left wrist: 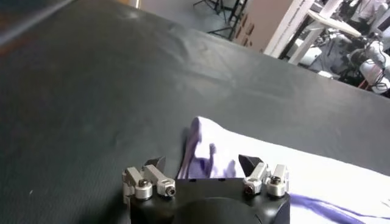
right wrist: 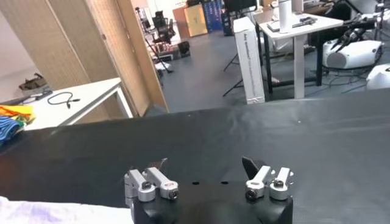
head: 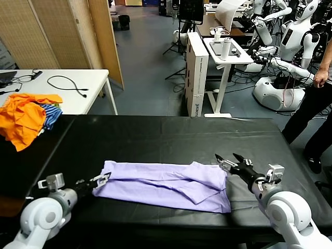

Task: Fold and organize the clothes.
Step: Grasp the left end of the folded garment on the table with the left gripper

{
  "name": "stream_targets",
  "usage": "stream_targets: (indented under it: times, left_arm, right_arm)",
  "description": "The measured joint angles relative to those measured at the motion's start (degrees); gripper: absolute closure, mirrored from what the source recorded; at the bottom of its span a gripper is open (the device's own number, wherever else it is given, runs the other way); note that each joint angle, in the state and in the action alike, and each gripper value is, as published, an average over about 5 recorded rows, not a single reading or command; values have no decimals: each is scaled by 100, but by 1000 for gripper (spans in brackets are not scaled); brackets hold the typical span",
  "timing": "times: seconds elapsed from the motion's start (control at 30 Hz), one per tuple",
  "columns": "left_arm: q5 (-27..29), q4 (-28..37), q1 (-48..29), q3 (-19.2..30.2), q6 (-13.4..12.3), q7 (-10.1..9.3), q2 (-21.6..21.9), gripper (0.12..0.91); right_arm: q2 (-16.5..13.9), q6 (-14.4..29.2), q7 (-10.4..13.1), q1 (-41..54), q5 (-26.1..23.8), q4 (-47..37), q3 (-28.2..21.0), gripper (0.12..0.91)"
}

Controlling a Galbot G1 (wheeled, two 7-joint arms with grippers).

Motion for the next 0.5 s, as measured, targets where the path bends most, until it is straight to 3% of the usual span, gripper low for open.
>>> stream_targets:
  times: [0.23,0.5]
  left_arm:
    - [19,63,-9,54,-13,19,-73,337]
    - [-15,99,-3,68,0,19,-86,686]
  right_arm:
    - [17,-4,1,-19,-3,0,8,118]
    - [52,-8,6,-21,-27,4,-10,118]
